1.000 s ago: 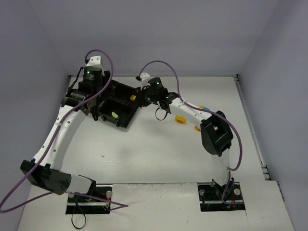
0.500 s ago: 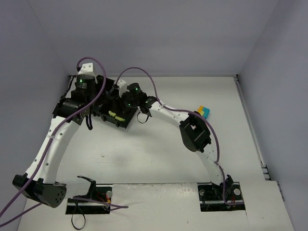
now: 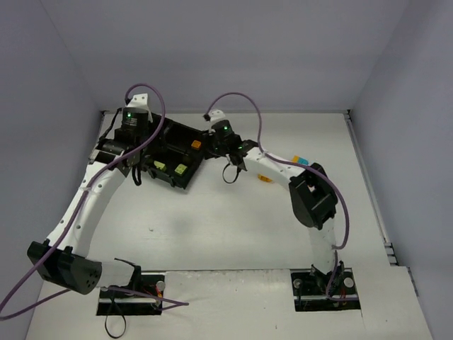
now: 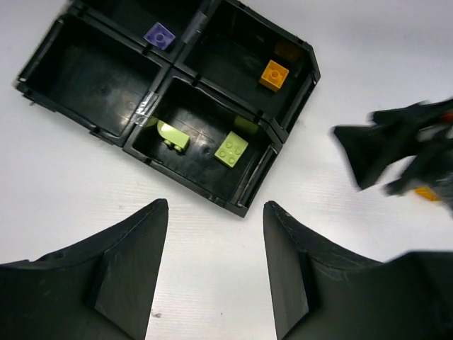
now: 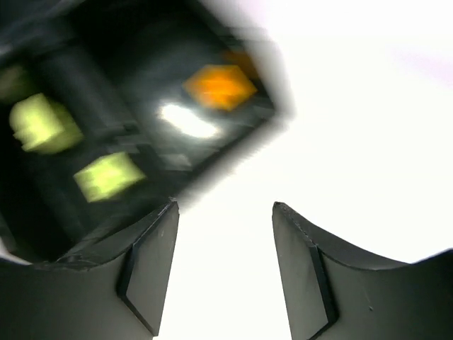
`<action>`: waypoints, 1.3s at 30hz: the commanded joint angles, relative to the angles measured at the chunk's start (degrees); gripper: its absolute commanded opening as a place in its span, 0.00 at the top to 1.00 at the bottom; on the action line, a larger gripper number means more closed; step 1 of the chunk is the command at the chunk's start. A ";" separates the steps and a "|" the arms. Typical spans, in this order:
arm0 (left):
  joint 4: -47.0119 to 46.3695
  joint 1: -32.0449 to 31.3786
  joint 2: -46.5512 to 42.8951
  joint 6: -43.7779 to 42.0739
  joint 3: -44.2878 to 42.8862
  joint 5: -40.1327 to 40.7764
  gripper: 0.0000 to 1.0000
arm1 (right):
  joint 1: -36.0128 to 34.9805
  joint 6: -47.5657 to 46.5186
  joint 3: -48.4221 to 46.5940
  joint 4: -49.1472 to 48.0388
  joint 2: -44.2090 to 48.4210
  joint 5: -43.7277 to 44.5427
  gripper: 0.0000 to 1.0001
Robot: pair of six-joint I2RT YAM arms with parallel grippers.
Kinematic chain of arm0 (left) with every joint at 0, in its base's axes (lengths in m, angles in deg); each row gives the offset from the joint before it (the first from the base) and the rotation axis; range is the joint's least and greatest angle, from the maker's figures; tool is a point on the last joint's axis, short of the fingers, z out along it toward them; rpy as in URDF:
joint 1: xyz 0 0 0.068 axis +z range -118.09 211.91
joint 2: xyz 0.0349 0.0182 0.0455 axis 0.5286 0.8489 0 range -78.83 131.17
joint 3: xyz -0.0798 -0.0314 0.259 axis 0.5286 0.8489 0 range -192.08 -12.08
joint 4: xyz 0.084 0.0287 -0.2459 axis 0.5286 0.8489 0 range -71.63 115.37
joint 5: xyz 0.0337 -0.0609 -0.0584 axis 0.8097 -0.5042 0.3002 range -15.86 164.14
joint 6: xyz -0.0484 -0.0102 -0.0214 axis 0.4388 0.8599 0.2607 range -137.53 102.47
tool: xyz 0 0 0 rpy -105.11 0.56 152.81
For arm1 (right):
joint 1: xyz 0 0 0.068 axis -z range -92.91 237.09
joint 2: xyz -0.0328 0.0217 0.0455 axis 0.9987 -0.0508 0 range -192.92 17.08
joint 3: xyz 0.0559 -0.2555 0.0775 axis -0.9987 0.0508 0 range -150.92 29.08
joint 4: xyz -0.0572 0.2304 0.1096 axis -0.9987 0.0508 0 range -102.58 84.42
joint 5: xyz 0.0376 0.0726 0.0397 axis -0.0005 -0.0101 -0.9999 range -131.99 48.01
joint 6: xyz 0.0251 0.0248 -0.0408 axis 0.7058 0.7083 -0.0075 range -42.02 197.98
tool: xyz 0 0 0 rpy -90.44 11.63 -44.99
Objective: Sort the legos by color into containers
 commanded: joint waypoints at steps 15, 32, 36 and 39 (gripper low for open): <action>-7.38 -6.47 9.13 1.61 -3.71 -5.50 0.50 | 14.82 31.04 20.04 18.86 14.76 21.90 0.44; -7.47 -8.41 10.19 1.61 -2.48 -6.20 0.50 | 14.91 35.61 18.02 22.47 12.21 18.74 0.19; -7.38 -8.32 10.45 1.69 -2.22 -6.29 0.50 | 14.83 35.52 18.28 22.47 11.25 17.06 0.18; -7.38 -8.32 10.71 1.78 -2.04 -6.29 0.50 | 14.56 35.61 18.46 22.47 10.28 16.71 0.18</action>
